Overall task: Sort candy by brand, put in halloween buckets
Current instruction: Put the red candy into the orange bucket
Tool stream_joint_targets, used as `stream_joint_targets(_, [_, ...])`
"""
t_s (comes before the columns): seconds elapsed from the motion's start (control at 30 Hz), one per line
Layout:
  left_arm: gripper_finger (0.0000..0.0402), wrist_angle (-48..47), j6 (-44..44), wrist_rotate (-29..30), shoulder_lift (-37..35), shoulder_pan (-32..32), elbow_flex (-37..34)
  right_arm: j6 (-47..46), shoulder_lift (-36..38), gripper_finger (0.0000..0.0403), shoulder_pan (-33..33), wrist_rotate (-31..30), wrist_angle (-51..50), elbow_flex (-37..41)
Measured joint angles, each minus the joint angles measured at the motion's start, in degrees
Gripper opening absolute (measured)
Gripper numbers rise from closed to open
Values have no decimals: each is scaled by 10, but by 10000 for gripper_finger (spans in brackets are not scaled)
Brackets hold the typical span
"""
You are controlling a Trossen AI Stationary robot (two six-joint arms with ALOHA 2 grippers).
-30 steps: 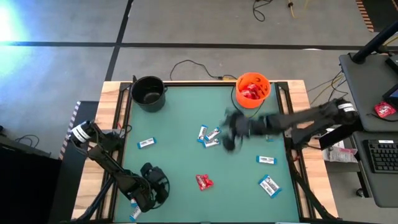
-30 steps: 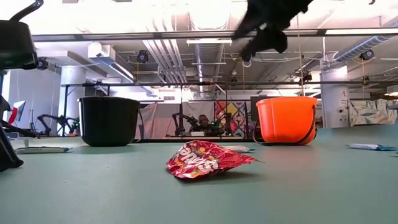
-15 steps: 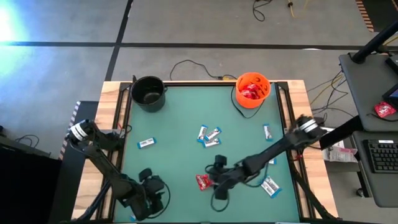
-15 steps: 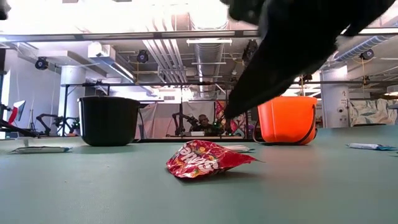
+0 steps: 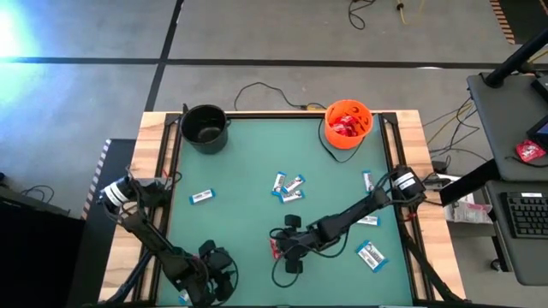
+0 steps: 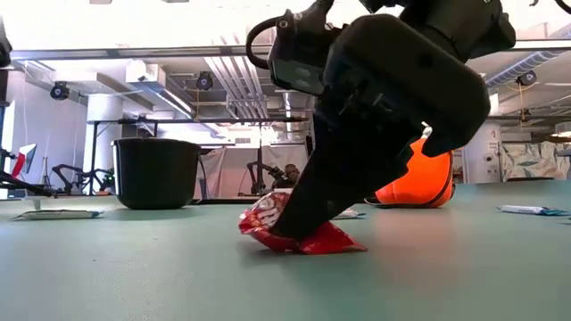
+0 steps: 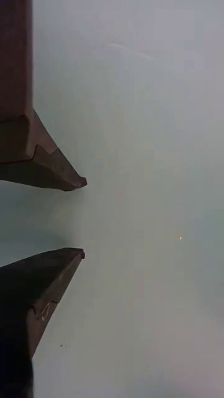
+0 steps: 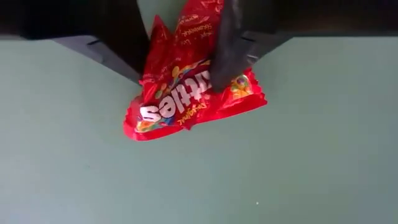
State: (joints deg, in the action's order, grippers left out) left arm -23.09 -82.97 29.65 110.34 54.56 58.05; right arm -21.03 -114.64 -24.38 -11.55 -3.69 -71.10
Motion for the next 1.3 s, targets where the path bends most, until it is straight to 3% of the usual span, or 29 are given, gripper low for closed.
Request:
stream_joint_targets(0.27, [153, -7, -18, 23, 9, 6, 0, -2, 79, 30, 41, -2, -135, 3])
stream_joint_targets(0.4, [153, -7, -19, 27, 9, 6, 0, 21, 171, 19, 98, -22, -248, 3])
stream_joint_targets(0.5, [152, -7, -23, 35, 9, 6, -1, 31, 251, 22, 156, -101, -328, 4])
stream_joint_targets(0.63, [152, -7, -27, 47, 10, 6, -1, 6, 355, 22, 262, -266, -397, 10])
stream_joint_targets(0.7, [152, -7, -33, 50, 11, 6, -2, -3, 396, 22, 328, -306, -404, 18])
stream_joint_targets(0.77, [152, -8, -34, 51, 11, 6, -2, -4, 428, 22, 406, -293, -399, 32])
stream_joint_targets(0.97, [152, -11, -31, 54, 11, 6, -2, -40, 443, 13, 619, -118, -323, 109])
stream_joint_targets(1.17, [152, -36, -69, 48, 1, 4, 5, -66, 386, 32, 696, -71, -307, 151])
stream_joint_targets(1.3, [152, -82, -80, 37, -24, 3, 11, -42, 352, 80, 713, -53, -304, 135])
